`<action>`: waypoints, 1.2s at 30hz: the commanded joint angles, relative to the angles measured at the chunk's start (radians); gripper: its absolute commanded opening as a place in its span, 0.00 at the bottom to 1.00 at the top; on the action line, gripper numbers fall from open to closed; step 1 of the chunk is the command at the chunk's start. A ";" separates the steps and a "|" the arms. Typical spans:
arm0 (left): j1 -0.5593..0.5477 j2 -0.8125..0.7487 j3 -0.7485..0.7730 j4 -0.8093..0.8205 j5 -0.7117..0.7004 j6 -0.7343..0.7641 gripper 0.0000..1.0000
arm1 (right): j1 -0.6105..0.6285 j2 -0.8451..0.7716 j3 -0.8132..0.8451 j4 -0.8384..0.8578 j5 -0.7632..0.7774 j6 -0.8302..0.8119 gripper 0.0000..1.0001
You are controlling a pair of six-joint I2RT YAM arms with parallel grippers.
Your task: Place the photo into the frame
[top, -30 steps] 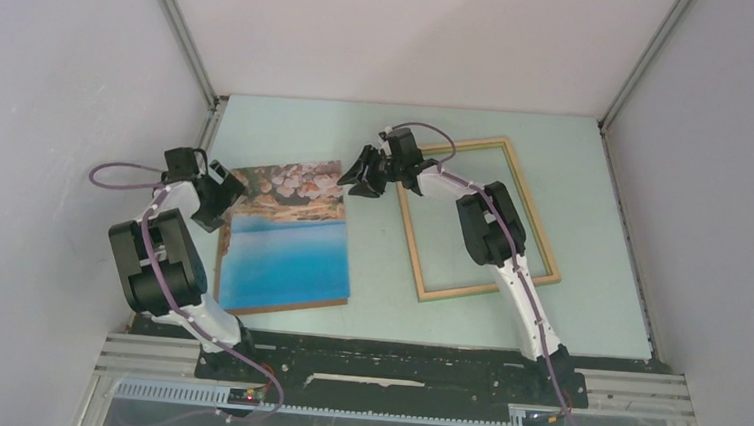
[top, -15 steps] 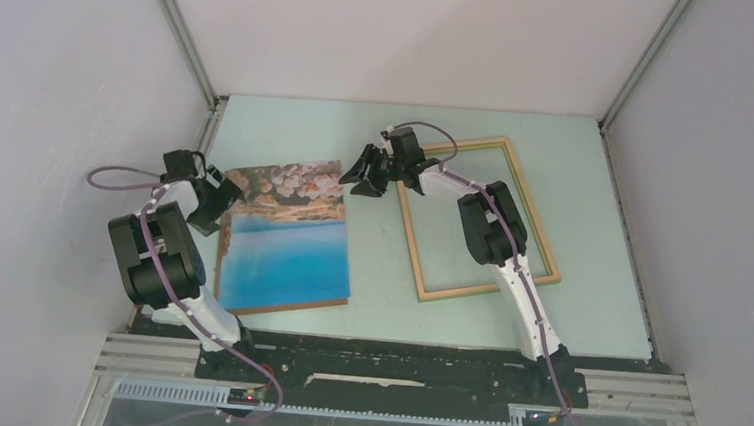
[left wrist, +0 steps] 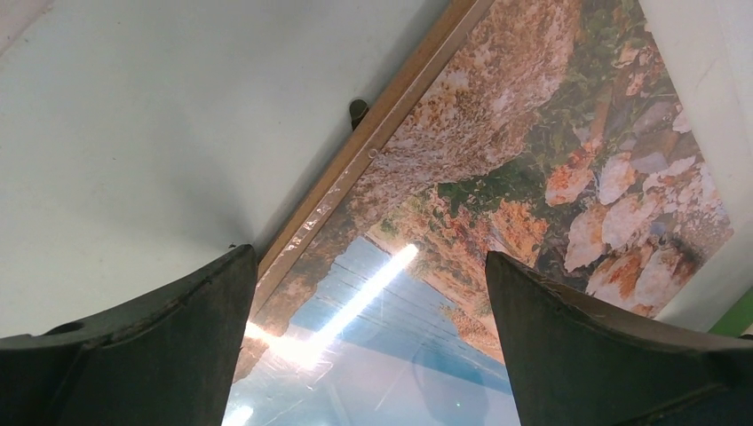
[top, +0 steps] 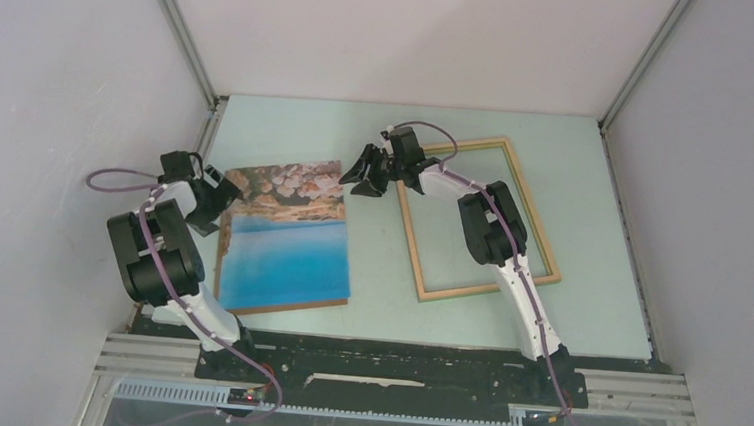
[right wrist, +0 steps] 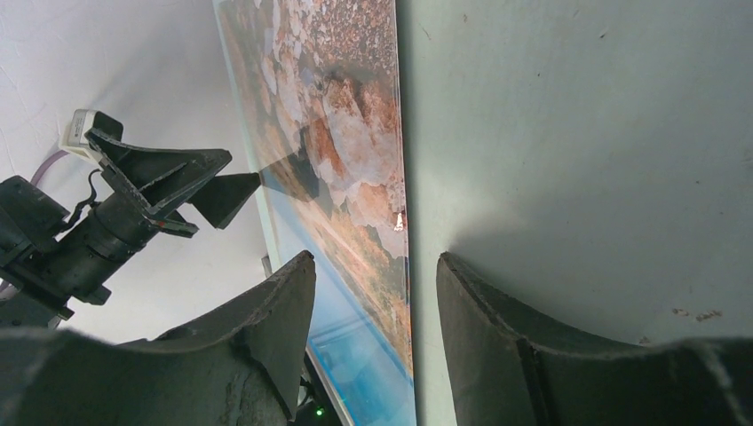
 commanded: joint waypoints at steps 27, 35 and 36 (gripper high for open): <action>-0.045 -0.064 -0.024 0.026 0.057 0.006 1.00 | -0.014 -0.041 -0.063 0.044 0.010 0.008 0.60; -0.046 -0.003 -0.025 0.032 0.104 -0.019 1.00 | -0.003 -0.061 -0.096 0.095 -0.030 0.007 0.60; -0.046 0.000 -0.023 0.033 0.109 -0.020 1.00 | -0.005 -0.060 -0.096 0.097 -0.029 0.007 0.60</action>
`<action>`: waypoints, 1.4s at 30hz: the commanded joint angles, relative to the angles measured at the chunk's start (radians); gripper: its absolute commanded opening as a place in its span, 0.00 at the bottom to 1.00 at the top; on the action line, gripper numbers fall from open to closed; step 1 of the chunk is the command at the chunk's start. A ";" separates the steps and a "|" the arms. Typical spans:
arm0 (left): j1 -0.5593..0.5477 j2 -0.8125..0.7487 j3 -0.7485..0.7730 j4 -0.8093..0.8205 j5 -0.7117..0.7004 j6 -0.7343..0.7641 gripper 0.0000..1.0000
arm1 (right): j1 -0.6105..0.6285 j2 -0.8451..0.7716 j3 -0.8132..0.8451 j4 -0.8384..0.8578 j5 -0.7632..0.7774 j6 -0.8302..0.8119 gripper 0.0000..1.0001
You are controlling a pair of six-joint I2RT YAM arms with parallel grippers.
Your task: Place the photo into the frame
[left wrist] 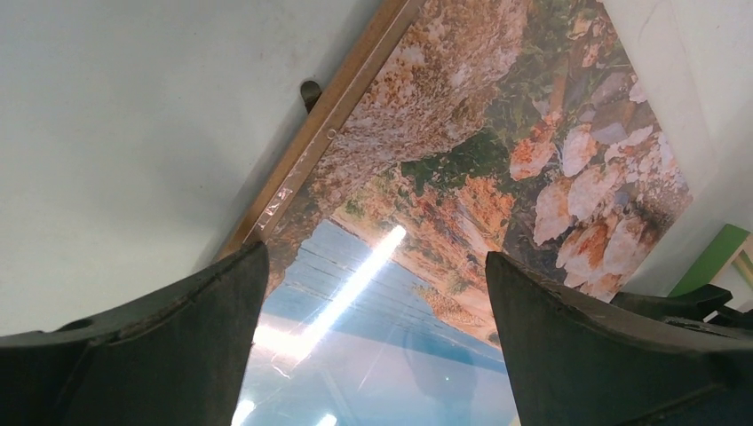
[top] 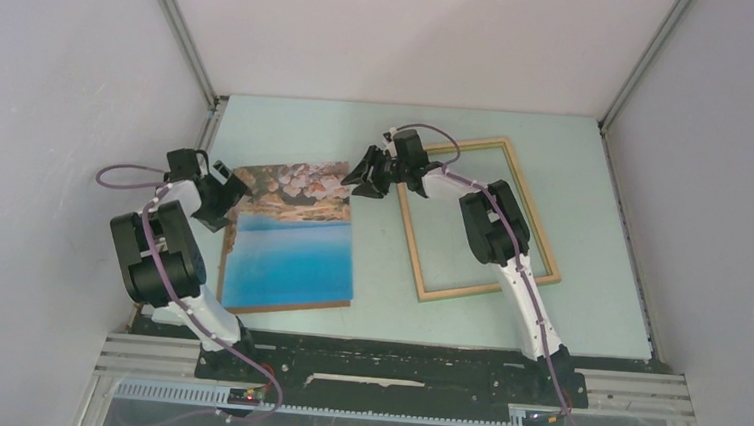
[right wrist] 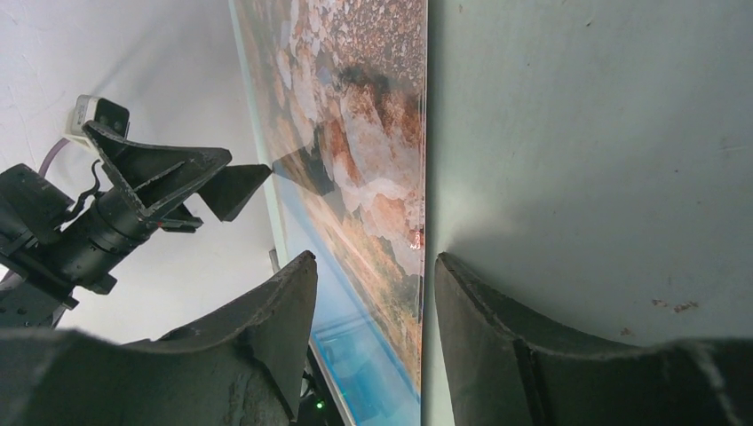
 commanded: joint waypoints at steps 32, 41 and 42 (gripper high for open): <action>-0.010 0.078 0.013 0.035 0.094 -0.013 1.00 | -0.031 0.320 0.529 -0.074 0.159 0.194 0.59; -0.026 0.080 0.017 0.039 0.100 -0.015 1.00 | -0.038 0.373 0.600 0.022 0.225 0.241 0.63; -0.028 0.081 0.017 0.039 0.100 -0.015 1.00 | -0.041 0.379 0.604 0.045 0.218 0.255 0.62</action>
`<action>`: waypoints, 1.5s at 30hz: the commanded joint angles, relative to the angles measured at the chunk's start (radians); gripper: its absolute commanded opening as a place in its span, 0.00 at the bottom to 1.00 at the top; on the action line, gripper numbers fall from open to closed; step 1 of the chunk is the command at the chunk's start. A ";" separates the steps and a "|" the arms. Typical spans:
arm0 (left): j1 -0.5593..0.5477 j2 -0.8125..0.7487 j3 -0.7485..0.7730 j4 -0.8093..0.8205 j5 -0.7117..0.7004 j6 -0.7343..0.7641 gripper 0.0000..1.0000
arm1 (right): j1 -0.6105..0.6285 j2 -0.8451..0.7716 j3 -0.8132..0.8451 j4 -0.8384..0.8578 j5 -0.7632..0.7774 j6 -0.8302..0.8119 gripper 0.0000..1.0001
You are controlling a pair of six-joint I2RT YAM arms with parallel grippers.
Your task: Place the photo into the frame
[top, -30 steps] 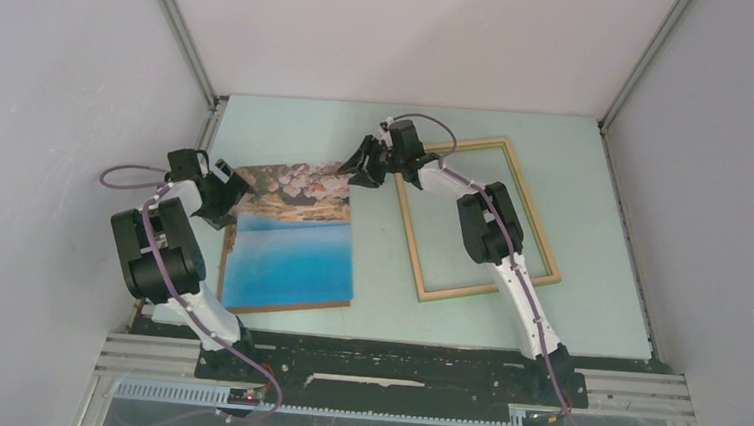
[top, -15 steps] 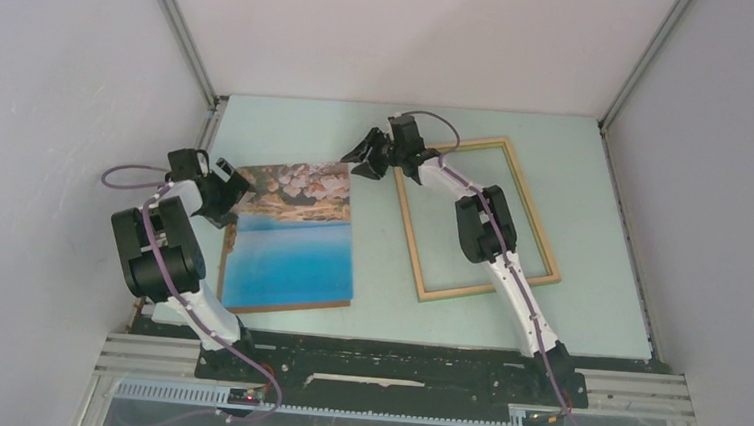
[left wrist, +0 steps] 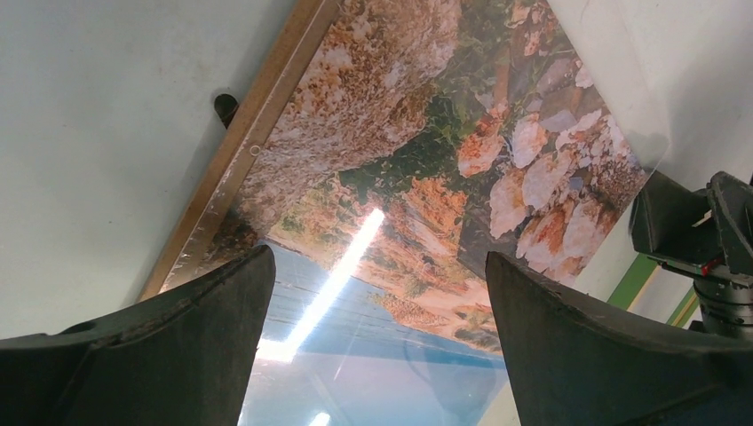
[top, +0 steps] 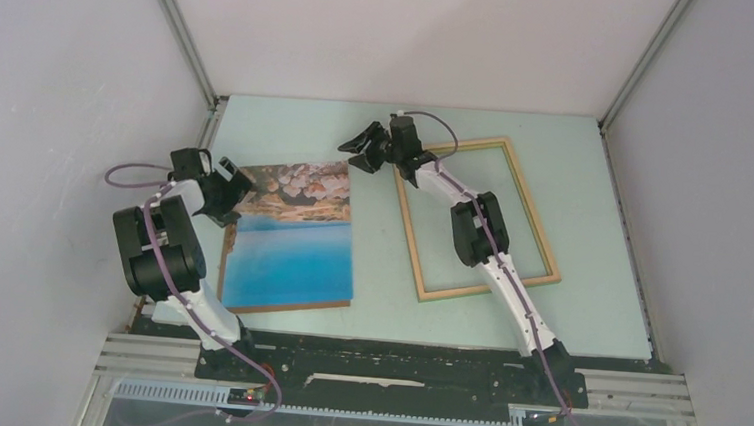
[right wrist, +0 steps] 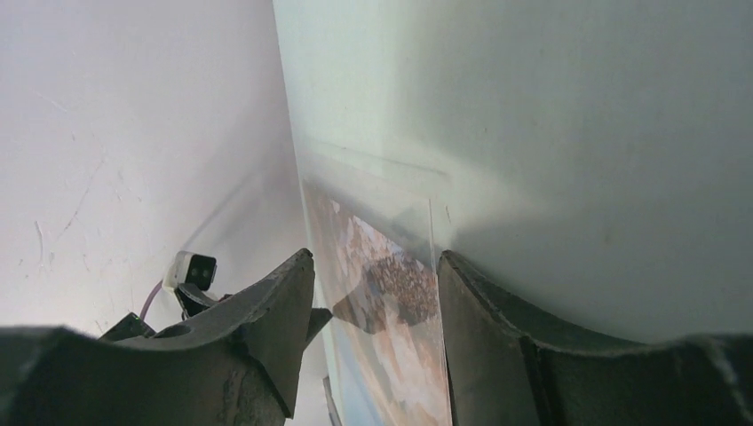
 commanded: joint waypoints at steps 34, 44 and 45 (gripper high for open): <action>-0.032 0.018 0.011 -0.014 0.018 -0.015 1.00 | 0.002 -0.001 -0.071 0.378 -0.132 0.094 0.49; -0.053 0.010 0.009 -0.012 0.015 -0.015 1.00 | 0.025 -0.082 -0.198 0.418 -0.195 0.081 0.37; -0.055 0.005 0.008 -0.012 0.014 -0.013 1.00 | 0.027 -0.086 -0.205 0.417 -0.199 0.077 0.35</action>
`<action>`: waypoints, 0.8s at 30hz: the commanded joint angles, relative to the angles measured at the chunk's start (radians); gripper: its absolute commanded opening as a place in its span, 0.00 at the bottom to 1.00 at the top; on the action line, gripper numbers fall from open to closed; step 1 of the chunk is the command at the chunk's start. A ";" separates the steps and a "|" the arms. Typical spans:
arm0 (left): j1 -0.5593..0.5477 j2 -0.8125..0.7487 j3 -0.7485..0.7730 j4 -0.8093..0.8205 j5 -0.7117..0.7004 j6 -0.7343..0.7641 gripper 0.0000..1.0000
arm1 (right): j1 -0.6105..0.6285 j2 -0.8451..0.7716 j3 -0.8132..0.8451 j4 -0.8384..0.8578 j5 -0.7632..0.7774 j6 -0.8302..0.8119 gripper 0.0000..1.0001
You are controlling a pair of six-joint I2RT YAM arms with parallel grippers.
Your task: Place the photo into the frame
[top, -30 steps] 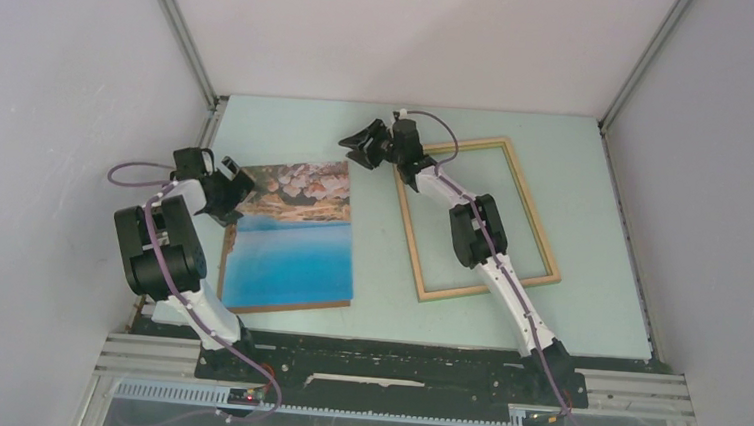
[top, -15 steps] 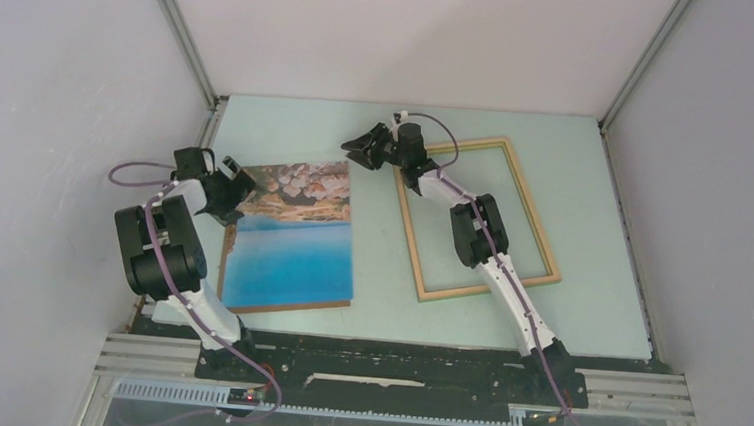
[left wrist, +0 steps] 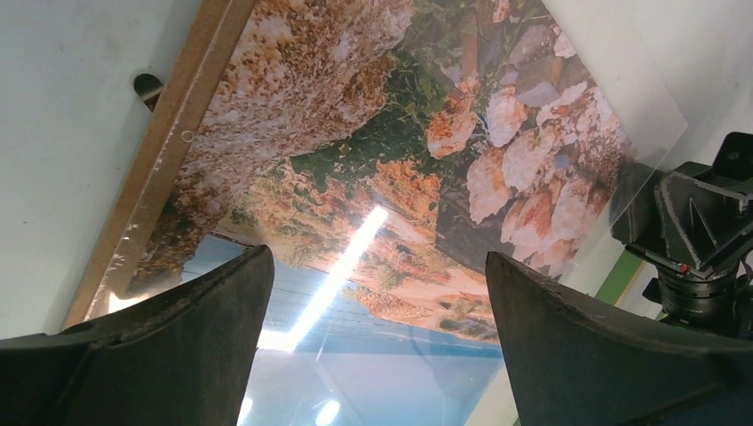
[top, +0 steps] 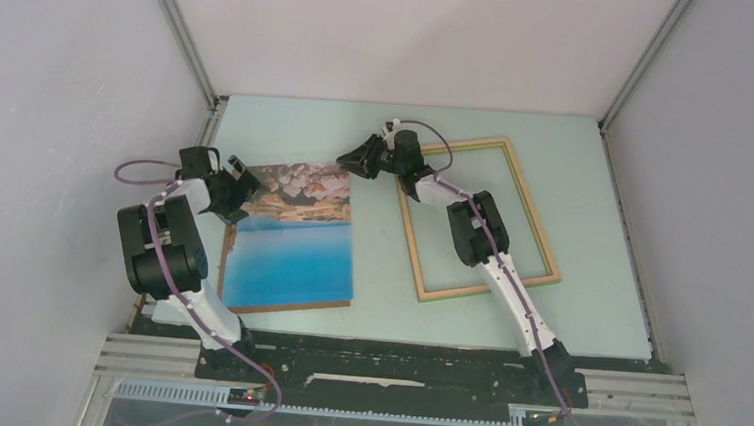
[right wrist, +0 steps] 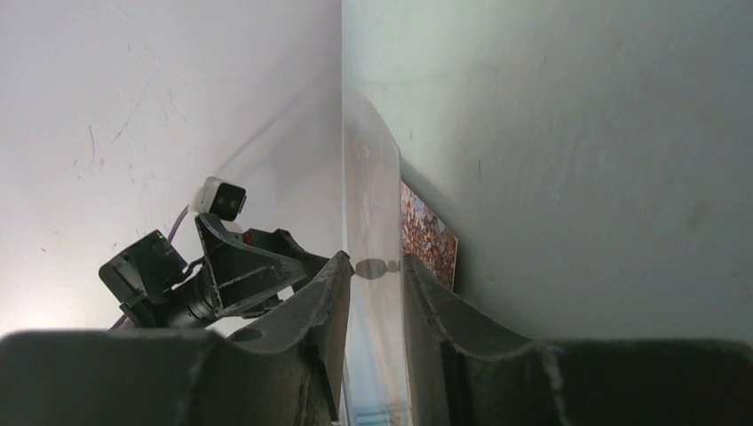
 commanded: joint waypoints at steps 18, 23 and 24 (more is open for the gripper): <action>-0.110 -0.364 -0.001 0.005 0.050 0.047 1.00 | 0.001 -0.434 -0.255 -0.274 -0.117 -0.190 0.00; -0.133 -0.434 -0.012 0.049 0.134 0.017 1.00 | -0.032 -0.700 -0.543 -0.356 -0.168 -0.248 0.00; -0.137 -0.445 -0.016 0.059 0.159 0.004 1.00 | -0.045 -0.756 -0.616 -0.356 -0.176 -0.252 0.00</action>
